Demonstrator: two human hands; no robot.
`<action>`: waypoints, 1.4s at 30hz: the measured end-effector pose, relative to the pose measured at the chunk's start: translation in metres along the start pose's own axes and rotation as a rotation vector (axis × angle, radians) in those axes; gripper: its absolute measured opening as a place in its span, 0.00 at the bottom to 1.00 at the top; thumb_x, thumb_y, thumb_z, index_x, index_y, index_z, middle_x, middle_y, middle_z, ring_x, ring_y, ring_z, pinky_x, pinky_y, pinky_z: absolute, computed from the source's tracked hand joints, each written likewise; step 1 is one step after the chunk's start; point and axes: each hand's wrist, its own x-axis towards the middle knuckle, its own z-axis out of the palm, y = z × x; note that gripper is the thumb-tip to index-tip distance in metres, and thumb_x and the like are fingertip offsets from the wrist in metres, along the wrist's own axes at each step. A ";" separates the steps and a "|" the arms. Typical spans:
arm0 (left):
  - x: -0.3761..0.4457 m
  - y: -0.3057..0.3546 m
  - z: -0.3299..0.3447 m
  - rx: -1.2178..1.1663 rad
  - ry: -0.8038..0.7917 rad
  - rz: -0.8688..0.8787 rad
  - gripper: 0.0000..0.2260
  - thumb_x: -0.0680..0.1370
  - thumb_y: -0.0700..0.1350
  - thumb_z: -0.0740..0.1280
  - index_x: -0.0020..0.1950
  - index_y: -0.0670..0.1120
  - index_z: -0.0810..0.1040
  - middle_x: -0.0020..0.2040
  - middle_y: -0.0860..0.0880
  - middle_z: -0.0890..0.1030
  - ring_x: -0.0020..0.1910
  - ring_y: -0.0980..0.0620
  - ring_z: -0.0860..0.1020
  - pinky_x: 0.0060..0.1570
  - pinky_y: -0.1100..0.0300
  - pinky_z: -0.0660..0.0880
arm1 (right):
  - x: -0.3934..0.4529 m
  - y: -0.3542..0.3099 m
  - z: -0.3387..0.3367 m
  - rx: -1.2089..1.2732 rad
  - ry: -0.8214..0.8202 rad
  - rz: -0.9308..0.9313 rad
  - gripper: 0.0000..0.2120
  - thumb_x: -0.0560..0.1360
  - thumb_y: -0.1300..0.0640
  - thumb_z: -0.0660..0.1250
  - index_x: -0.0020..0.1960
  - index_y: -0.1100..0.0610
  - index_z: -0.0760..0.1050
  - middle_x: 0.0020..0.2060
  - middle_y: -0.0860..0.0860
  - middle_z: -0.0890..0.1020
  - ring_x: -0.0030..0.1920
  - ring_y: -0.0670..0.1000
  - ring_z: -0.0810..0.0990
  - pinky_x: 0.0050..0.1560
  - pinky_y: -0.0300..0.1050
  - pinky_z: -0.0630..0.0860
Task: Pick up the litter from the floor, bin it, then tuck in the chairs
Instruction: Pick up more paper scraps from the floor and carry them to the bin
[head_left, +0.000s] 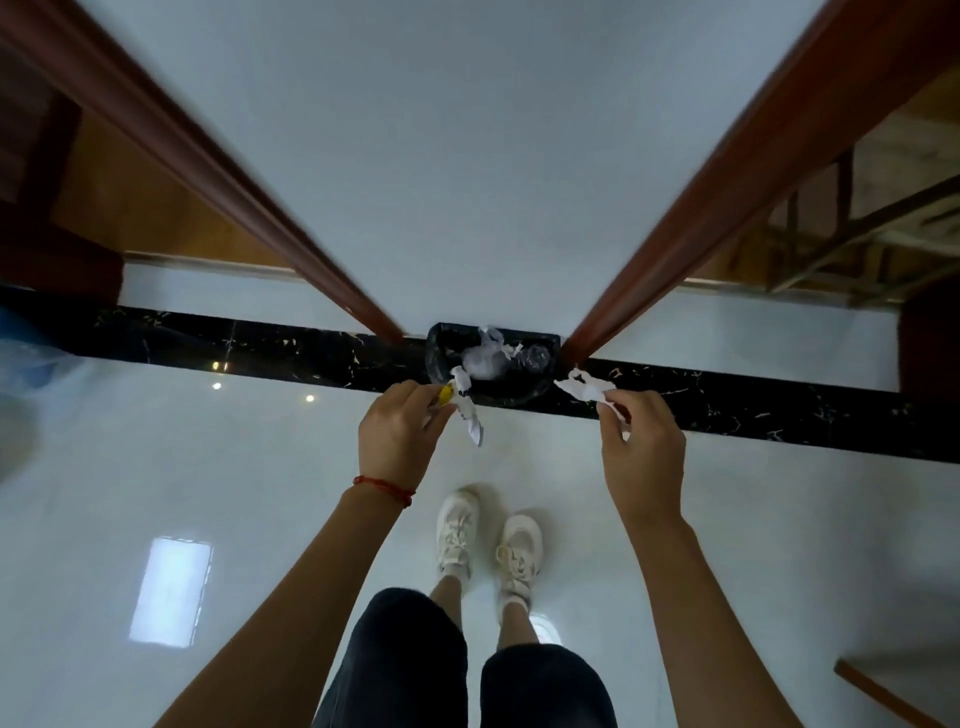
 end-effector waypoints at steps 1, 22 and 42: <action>0.007 -0.007 0.013 0.000 -0.012 0.008 0.07 0.67 0.35 0.75 0.42 0.35 0.81 0.31 0.39 0.79 0.29 0.42 0.77 0.27 0.53 0.76 | 0.003 0.008 0.009 -0.001 -0.002 0.009 0.06 0.71 0.69 0.67 0.48 0.68 0.77 0.41 0.64 0.80 0.40 0.60 0.79 0.41 0.42 0.73; 0.096 -0.103 0.179 0.039 -0.168 -0.024 0.10 0.70 0.36 0.72 0.49 0.33 0.79 0.42 0.35 0.79 0.42 0.36 0.78 0.39 0.48 0.75 | 0.020 0.093 0.126 -0.073 -0.152 0.124 0.05 0.71 0.67 0.68 0.47 0.65 0.77 0.42 0.61 0.81 0.42 0.59 0.80 0.42 0.49 0.78; 0.018 -0.126 0.133 0.206 -0.170 -0.041 0.19 0.71 0.41 0.73 0.59 0.35 0.76 0.60 0.34 0.77 0.61 0.34 0.73 0.60 0.39 0.66 | 0.059 0.073 0.210 0.002 -0.241 0.010 0.04 0.73 0.67 0.65 0.47 0.68 0.76 0.43 0.64 0.79 0.46 0.62 0.77 0.46 0.53 0.75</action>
